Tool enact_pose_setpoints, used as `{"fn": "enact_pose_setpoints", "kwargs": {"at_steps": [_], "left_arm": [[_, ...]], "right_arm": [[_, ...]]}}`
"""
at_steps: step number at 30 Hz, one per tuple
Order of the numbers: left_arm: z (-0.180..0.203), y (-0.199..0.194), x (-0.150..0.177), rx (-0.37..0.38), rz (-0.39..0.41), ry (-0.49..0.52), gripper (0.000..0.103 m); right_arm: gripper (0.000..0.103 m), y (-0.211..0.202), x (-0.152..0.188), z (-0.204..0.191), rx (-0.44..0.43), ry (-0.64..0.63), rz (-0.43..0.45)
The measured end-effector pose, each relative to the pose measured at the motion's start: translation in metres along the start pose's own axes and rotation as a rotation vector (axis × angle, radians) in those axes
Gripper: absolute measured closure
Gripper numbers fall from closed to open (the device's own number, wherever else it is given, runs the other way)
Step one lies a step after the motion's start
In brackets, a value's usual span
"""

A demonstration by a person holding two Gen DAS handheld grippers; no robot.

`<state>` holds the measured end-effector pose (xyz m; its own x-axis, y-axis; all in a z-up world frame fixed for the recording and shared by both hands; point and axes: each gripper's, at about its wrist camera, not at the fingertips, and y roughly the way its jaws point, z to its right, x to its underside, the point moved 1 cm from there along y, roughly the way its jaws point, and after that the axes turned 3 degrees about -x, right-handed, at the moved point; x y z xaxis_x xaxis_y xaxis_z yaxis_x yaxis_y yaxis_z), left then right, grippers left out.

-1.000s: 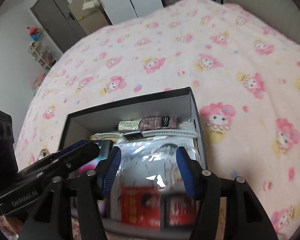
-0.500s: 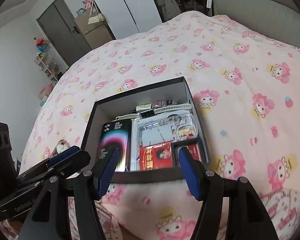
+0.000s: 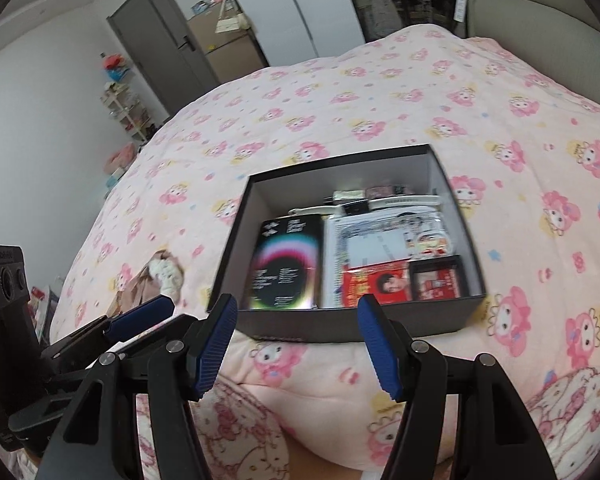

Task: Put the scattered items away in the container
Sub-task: 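Withdraw the left gripper from the box toward the white fluffy plush, then grasp the white fluffy plush toy with the left gripper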

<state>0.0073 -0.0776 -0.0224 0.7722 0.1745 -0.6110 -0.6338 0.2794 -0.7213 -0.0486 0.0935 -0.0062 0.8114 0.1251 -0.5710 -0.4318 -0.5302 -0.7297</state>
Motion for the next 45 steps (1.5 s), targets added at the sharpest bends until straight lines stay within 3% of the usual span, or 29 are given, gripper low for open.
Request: {"fn": "enact_pose_setpoints", "kwargs": {"at_steps": [13, 17, 21, 32, 40, 45], "left_arm": [[-0.065, -0.028, 0.015, -0.082, 0.015, -0.079, 0.044], [-0.088, -0.035, 0.025, -0.123, 0.016, -0.121, 0.041], [-0.127, -0.049, 0.038, -0.157, 0.050, -0.215, 0.041], [-0.255, -0.068, 0.069, -0.242, 0.109, -0.479, 0.041], [-0.313, -0.012, 0.055, -0.104, 0.090, -0.615, 0.045], [-0.337, 0.036, 0.037, 0.033, 0.063, -0.694, 0.046]], "right_arm": [[0.044, 0.037, 0.005, -0.063, -0.032, -0.104, -0.066], [0.044, 0.058, 0.007, -0.092, -0.093, -0.160, -0.123], [0.043, 0.079, 0.013, -0.132, -0.113, -0.252, -0.133], [0.043, 0.168, 0.017, -0.213, -0.177, -0.360, -0.271], [0.043, 0.267, 0.013, -0.218, -0.132, -0.337, -0.439], [0.043, 0.322, 0.016, -0.211, -0.137, -0.331, -0.536]]}}
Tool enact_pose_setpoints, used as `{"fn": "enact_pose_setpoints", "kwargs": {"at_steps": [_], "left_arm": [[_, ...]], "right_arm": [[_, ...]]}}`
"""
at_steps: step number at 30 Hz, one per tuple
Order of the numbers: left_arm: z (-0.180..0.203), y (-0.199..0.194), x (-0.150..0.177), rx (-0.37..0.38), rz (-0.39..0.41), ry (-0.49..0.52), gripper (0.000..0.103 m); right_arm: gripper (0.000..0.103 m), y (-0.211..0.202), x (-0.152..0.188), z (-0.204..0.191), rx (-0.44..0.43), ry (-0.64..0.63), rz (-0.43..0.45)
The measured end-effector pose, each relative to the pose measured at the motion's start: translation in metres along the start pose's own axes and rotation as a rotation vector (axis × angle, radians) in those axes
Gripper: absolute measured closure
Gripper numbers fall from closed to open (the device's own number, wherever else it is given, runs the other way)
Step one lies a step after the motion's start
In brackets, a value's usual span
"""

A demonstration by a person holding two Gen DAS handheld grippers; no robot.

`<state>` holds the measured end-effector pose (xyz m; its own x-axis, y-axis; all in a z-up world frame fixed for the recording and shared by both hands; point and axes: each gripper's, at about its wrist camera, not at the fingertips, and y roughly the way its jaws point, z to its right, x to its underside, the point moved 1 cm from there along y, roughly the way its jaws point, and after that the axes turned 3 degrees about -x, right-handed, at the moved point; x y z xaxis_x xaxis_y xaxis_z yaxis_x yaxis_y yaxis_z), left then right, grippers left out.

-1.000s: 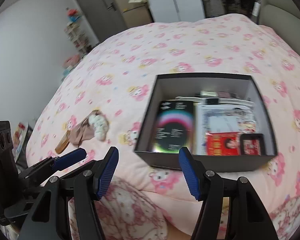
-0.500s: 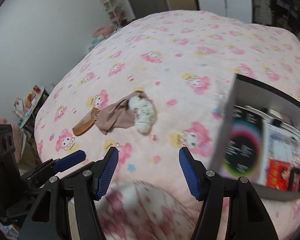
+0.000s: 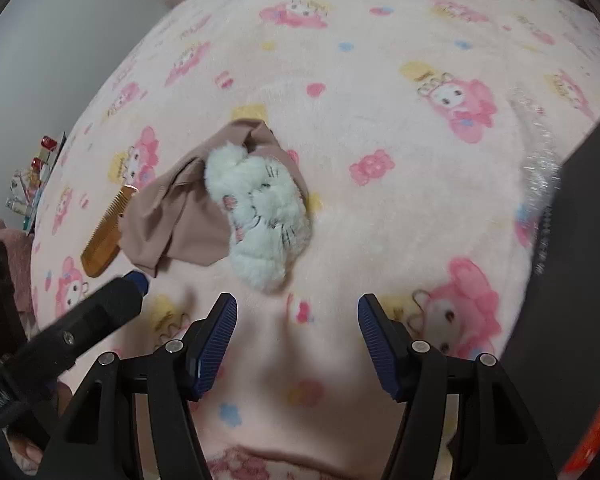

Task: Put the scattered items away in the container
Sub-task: 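Grasp the white fluffy plush toy with the left gripper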

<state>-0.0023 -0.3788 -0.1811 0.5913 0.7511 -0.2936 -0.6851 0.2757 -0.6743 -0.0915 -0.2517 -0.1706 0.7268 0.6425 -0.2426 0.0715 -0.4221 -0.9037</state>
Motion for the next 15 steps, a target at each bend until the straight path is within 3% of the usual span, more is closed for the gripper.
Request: {"fn": "enact_pose_setpoints", "kwargs": {"at_steps": [6, 7, 8, 9, 13, 15], "left_arm": [[-0.007, 0.055, -0.017, 0.048, -0.112, -0.064, 0.041], [-0.007, 0.059, -0.018, 0.041, -0.120, -0.065, 0.043], [-0.006, 0.062, -0.018, 0.035, -0.128, -0.056, 0.049], [-0.002, 0.062, -0.017, 0.023, -0.128, -0.043, 0.061], [0.015, 0.041, -0.013, 0.013, -0.102, 0.009, 0.086], [0.026, 0.027, -0.008, 0.032, -0.089, 0.036, 0.088]], "right_arm": [[0.043, 0.031, -0.021, 0.000, -0.033, -0.043, -0.033], [0.047, 0.035, -0.023, 0.001, -0.045, -0.047, -0.041], [0.060, 0.038, -0.023, 0.001, -0.072, -0.047, -0.051], [0.067, 0.038, -0.023, 0.001, -0.091, -0.048, -0.052], [0.074, 0.020, -0.016, -0.001, -0.074, -0.068, -0.011], [0.076, 0.004, -0.011, 0.001, -0.111, -0.053, 0.011]]}}
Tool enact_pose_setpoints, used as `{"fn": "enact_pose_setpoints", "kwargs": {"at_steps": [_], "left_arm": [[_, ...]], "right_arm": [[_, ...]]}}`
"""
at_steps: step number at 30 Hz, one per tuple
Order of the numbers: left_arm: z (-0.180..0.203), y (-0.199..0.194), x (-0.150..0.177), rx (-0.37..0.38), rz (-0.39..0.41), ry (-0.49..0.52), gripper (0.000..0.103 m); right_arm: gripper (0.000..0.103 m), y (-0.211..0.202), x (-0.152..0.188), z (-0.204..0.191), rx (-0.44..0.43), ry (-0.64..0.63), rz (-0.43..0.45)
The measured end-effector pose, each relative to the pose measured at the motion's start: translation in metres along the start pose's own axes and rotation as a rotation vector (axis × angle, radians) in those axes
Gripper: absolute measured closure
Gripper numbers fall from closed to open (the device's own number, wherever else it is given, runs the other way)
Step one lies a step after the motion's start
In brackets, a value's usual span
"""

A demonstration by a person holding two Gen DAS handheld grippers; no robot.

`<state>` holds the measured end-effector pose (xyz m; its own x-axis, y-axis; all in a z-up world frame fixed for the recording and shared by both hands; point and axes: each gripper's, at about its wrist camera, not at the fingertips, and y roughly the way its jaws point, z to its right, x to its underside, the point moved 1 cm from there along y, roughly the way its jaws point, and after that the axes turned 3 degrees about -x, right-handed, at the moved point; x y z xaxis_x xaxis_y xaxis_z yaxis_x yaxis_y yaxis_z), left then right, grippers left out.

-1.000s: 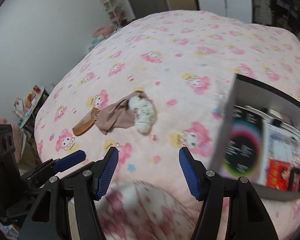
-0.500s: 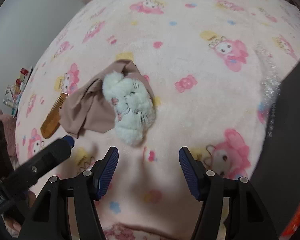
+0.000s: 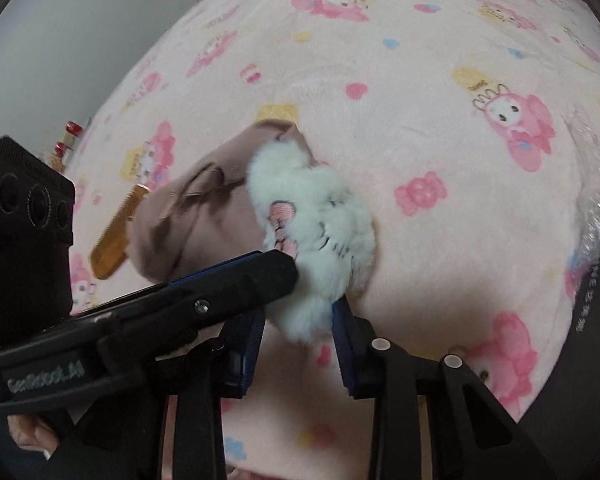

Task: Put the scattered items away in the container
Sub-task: 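Grasp the white fluffy plush toy with the left gripper, then lift the plush and carry it with the left gripper over the box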

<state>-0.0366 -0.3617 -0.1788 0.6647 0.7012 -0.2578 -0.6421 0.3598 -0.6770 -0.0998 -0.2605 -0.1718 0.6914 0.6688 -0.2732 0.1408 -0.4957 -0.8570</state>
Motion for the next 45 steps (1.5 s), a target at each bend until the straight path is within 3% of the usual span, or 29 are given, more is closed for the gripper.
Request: {"fn": "enact_pose_setpoints", "kwargs": {"at_steps": [5, 9, 13, 15, 18, 22, 28, 30, 32, 34, 35, 40, 45], "left_arm": [[0.050, -0.033, 0.027, 0.024, 0.026, 0.100, 0.088], [0.077, -0.040, 0.046, 0.028, 0.004, 0.131, 0.088], [0.076, -0.045, 0.055, -0.068, 0.036, 0.113, 0.088], [0.062, -0.046, 0.057, -0.110, 0.043, 0.087, 0.081], [0.032, -0.037, 0.055, -0.138, 0.000, 0.023, 0.064], [-0.003, -0.016, 0.048, -0.177, -0.056, -0.025, 0.059], [-0.034, 0.020, 0.031, -0.121, -0.130, -0.076, 0.043], [-0.040, 0.032, 0.030, -0.100, -0.160, -0.092, 0.044], [-0.038, 0.039, 0.032, -0.093, -0.179, -0.065, 0.065], [-0.033, 0.035, 0.035, -0.057, -0.175, -0.040, 0.071], [-0.030, 0.032, 0.037, -0.044, -0.167, -0.033, 0.072], [-0.008, -0.005, 0.041, 0.000, -0.082, 0.003, 0.076], [0.039, -0.041, 0.052, 0.049, -0.008, 0.079, 0.078]], "right_arm": [[0.079, -0.062, 0.026, -0.011, -0.038, 0.004, 0.097], [0.079, -0.105, 0.049, -0.012, -0.071, 0.018, 0.151], [0.079, -0.117, 0.069, -0.006, -0.067, 0.055, 0.163], [0.077, -0.114, 0.076, -0.003, -0.058, 0.066, 0.138], [0.065, -0.096, 0.081, -0.005, -0.061, 0.055, 0.070], [0.063, -0.064, 0.079, -0.007, -0.022, 0.041, -0.021], [0.062, -0.020, 0.072, 0.015, 0.005, 0.123, -0.125], [0.062, -0.005, 0.068, 0.025, -0.010, 0.156, -0.152], [0.062, 0.005, 0.068, 0.031, -0.053, 0.190, -0.168], [0.064, 0.012, 0.067, 0.034, -0.097, 0.210, -0.168], [0.069, 0.013, 0.067, 0.034, -0.099, 0.210, -0.157], [0.070, -0.003, 0.071, 0.028, -0.113, 0.206, -0.080], [0.070, -0.049, 0.083, 0.010, -0.142, 0.172, 0.036]]}}
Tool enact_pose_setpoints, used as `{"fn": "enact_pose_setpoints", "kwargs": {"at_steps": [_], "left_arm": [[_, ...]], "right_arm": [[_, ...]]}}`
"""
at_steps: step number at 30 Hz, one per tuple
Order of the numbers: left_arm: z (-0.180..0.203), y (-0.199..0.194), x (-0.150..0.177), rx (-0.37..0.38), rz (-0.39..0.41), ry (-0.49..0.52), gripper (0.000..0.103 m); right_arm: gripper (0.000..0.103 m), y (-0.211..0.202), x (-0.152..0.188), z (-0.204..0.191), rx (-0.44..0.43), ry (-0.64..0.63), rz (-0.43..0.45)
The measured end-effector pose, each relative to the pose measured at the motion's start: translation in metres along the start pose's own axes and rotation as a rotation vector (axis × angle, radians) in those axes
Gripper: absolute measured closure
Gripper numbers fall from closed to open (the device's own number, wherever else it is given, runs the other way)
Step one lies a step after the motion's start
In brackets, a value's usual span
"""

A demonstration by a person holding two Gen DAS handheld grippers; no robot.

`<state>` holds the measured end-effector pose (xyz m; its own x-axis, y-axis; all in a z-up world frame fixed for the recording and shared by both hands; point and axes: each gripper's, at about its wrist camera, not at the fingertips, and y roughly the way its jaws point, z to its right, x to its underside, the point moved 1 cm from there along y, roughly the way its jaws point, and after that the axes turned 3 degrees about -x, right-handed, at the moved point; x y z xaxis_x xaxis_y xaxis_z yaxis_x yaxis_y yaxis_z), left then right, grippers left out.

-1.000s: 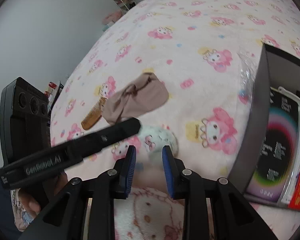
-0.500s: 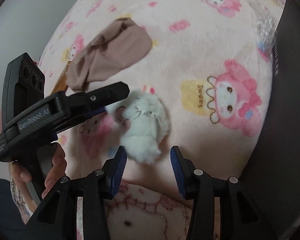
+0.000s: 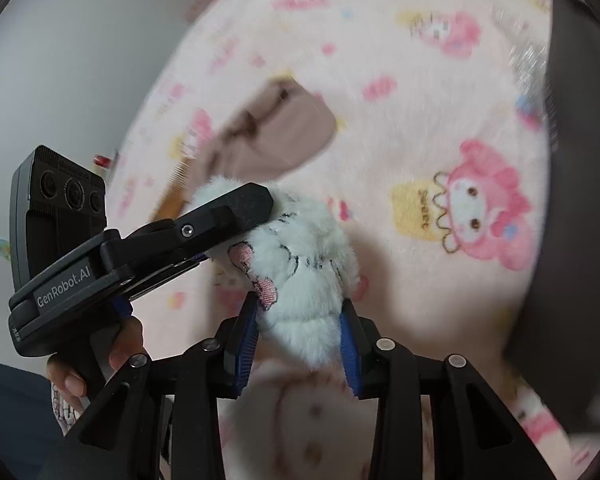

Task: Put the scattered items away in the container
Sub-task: 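Lift the plush and carry it with the left gripper over the box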

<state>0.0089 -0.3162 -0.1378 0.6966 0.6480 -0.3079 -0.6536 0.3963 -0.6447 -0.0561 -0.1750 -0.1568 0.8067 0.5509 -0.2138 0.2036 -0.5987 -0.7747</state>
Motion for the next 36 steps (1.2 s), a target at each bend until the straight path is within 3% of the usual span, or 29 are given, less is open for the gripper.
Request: {"fn": "enact_pose_setpoints", "kwargs": {"at_steps": [3, 8, 21, 29, 36], "left_arm": [[0.042, -0.013, 0.013, 0.036, 0.019, 0.075, 0.078], [0.109, 0.008, 0.036, 0.080, 0.001, 0.182, 0.078], [0.228, 0.101, 0.079, 0.166, -0.142, 0.299, 0.078], [0.264, 0.156, 0.052, 0.166, -0.153, 0.272, 0.078], [0.252, 0.200, 0.022, 0.047, -0.103, 0.197, 0.078]], "right_arm": [[0.070, -0.039, 0.016, -0.004, -0.035, -0.003, 0.074], [0.070, -0.107, 0.052, 0.002, -0.018, 0.000, 0.193], [0.070, -0.227, 0.110, 0.107, 0.075, 0.155, 0.375], [0.070, -0.263, 0.079, 0.155, 0.122, 0.147, 0.409], [0.070, -0.256, 0.023, 0.194, 0.079, 0.118, 0.343]]}}
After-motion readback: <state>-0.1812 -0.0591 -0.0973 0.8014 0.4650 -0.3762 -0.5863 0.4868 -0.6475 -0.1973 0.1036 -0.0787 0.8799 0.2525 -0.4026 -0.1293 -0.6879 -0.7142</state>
